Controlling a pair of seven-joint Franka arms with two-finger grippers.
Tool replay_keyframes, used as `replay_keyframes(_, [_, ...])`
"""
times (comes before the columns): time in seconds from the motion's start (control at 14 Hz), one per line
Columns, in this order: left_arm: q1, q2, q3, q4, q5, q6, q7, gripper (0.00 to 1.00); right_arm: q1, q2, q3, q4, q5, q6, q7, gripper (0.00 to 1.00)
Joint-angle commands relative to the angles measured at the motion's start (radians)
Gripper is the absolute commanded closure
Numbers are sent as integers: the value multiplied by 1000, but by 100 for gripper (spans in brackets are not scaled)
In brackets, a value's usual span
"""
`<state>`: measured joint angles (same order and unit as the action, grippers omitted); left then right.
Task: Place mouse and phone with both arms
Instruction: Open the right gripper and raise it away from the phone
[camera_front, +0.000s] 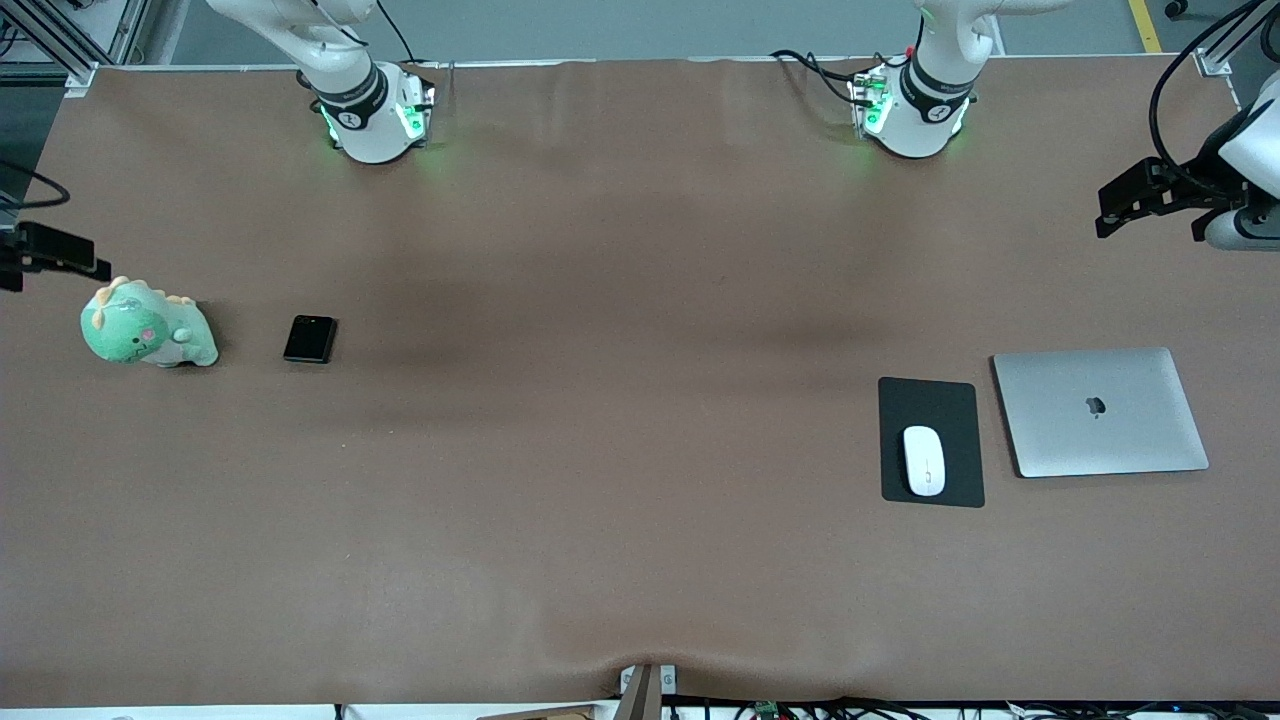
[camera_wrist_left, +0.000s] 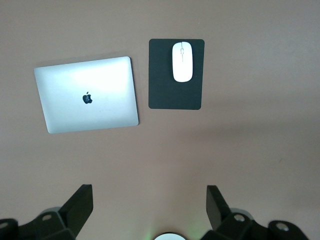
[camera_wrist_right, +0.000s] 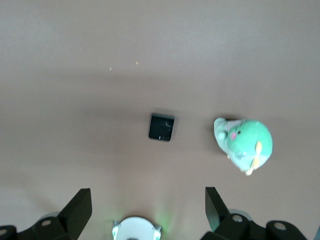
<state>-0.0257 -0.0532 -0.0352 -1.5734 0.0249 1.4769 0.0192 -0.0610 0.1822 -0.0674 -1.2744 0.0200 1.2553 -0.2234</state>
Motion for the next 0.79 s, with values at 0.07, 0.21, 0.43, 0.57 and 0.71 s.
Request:
replay_keyframes(0.07, [0,-1,-2,7,18,3,2,0,23,-137,-8,-137,-6,-2,10,0])
replay_keyframes(0.21, [0,-1,0,6,12,3,2,0,12,-180,9,-193,-6,27,12,0])
replay_keyframes(0.43, [1,-1,0,6,7,3,2,0,16,-263,14,-296,-6,79,10,0])
replay_keyframes(0.57, [1,-1,0,7,6,5,2,0,20,-299,14,-341,-12,108,12,0])
replay_keyframes(0.71, [1,-1,0,7,6,5,2,0,23,-294,12,-338,-12,110,12,0])
